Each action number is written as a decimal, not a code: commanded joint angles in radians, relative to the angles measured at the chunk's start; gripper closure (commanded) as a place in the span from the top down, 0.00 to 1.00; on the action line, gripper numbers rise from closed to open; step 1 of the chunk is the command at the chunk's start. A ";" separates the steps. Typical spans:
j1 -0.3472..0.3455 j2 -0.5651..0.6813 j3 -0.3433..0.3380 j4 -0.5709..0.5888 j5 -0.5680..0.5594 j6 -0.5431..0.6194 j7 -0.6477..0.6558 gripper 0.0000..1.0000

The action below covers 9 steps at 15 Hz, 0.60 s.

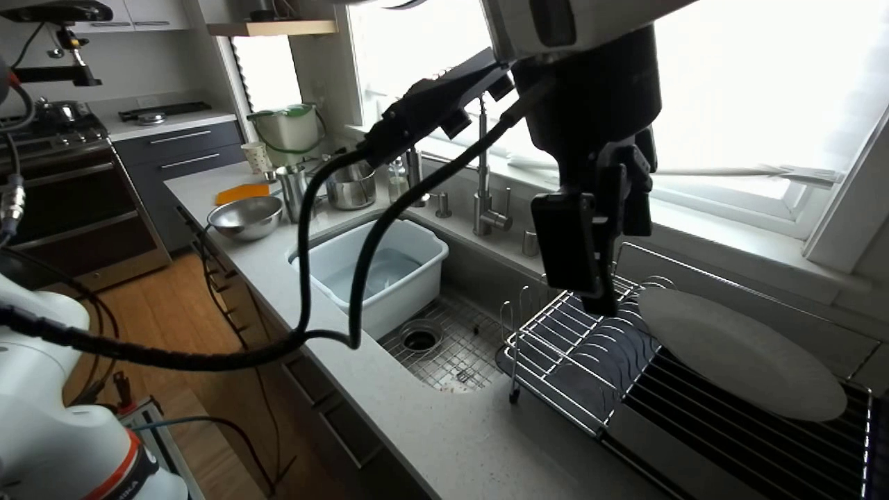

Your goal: Move the white plate forward on the dish rack

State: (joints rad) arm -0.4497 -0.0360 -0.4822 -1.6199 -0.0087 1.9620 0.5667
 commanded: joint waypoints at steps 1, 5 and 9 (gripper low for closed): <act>-0.008 -0.063 0.004 -0.095 0.050 0.060 -0.066 1.00; -0.011 -0.034 0.007 -0.054 0.042 0.044 -0.060 1.00; -0.011 -0.038 0.007 -0.060 0.042 0.047 -0.062 1.00</act>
State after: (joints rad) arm -0.4534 -0.0788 -0.4809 -1.6869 0.0302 2.0139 0.5072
